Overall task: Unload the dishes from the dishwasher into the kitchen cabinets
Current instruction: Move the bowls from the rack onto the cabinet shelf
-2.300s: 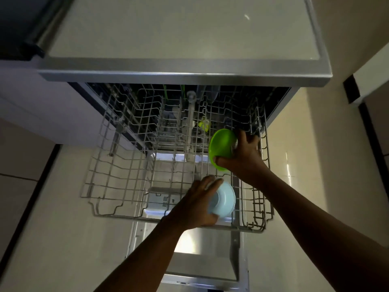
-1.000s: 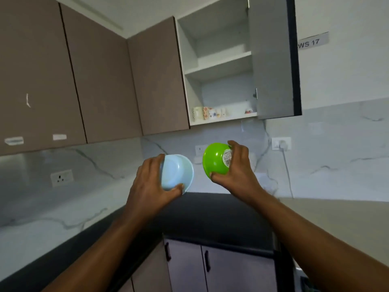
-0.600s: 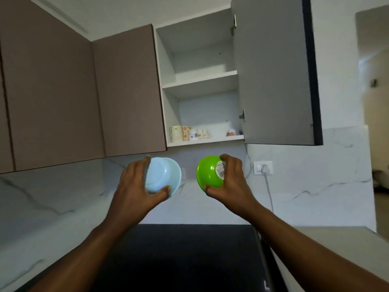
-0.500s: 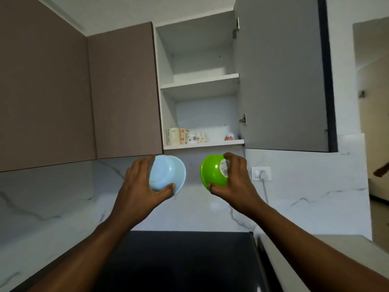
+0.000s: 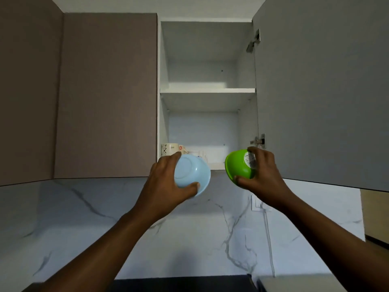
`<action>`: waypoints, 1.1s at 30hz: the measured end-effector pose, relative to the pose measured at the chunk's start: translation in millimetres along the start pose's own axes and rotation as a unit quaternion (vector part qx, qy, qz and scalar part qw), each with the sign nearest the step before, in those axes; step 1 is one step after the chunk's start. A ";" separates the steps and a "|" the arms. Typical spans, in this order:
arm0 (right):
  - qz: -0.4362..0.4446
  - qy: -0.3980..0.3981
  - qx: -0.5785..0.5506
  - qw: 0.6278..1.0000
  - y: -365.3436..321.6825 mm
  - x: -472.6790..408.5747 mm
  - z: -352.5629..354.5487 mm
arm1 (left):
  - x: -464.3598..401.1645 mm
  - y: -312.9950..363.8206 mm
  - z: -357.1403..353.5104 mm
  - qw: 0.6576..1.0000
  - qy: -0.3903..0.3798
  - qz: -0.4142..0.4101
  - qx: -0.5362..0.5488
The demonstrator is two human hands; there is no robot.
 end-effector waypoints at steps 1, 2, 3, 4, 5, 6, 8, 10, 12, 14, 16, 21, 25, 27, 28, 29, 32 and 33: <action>0.000 -0.004 0.016 1.000 2.5 -8.8 -3.8 | -5.3 -7.4 -5.2 1.000 -0.002 0.000 0.008; -0.001 -0.011 0.030 0.999 5.7 -18.5 -7.9 | -11.7 -14.2 -10.9 1.000 -0.006 -0.003 0.014; -0.005 -0.019 0.040 0.999 8.5 -27.2 -9.7 | -17.5 -18.6 -15.4 1.000 -0.010 -0.006 0.018; -0.010 -0.029 0.048 0.998 12.0 -37.4 -12.6 | -25.0 -23.9 -20.4 1.000 -0.016 -0.007 0.026; -0.019 -0.038 0.053 0.998 16.3 -47.5 -15.8 | -33.3 -29.0 -25.5 0.999 -0.023 -0.007 0.035; -0.026 -0.049 0.057 0.997 20.2 -57.2 -18.6 | -41.5 -32.4 -29.7 0.999 -0.027 -0.008 0.045; -0.026 -0.062 0.071 0.995 28.2 -78.0 -24.6 | -61.0 -38.0 -38.2 0.998 -0.029 -0.011 0.060; -0.019 -0.066 0.114 0.991 37.0 -101.6 -29.8 | -81.0 -39.8 -47.4 0.997 -0.035 -0.022 0.066; -0.016 -0.074 0.168 0.983 48.2 -127.2 -36.0 | -102.0 -40.6 -60.1 0.997 -0.039 -0.042 0.057; -0.020 -0.092 0.191 0.977 63.2 -154.2 -45.1 | -123.7 -41.3 -73.5 0.997 -0.040 -0.047 0.041; -0.034 -0.114 0.201 0.972 81.3 -181.5 -57.4 | -144.0 -42.3 -86.9 0.998 -0.051 -0.033 0.030; -0.101 -0.216 0.192 0.952 137.7 -244.0 -97.7 | -195.3 -39.7 -124.5 0.988 -0.082 -0.070 -0.108; -0.142 -0.297 0.234 0.915 166.4 -272.4 -117.6 | -235.3 -44.2 -162.7 0.962 -0.153 -0.081 -0.210; -0.158 -0.334 0.247 0.896 176.6 -280.8 -120.6 | -255.6 -44.9 -185.9 0.949 -0.188 -0.078 -0.242; -0.161 -0.352 0.255 0.886 179.4 -283.6 -121.5 | -264.4 -44.9 -196.1 0.943 -0.206 -0.074 -0.248; -0.162 -0.367 0.263 0.878 179.9 -285.4 -123.2 | -271.7 -45.6 -204.3 0.940 -0.226 -0.068 -0.247; -0.158 -0.388 0.270 0.867 187.3 -290.4 -127.6 | -292.1 -50.4 -235.0 0.930 -0.283 -0.052 -0.228; -0.158 -0.392 0.271 0.865 189.8 -291.8 -128.8 | -297.9 -53.9 -243.7 0.925 -0.300 -0.044 -0.229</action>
Point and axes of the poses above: each hand's wrist, its own x-axis away from the middle knuckle, its own z-axis out of the back of the hand, y = z × x, the point moved 3 cm from there along -x, towards the middle knuckle, and after that the axes turned 1 degree about -z, right-handed, at the moved point
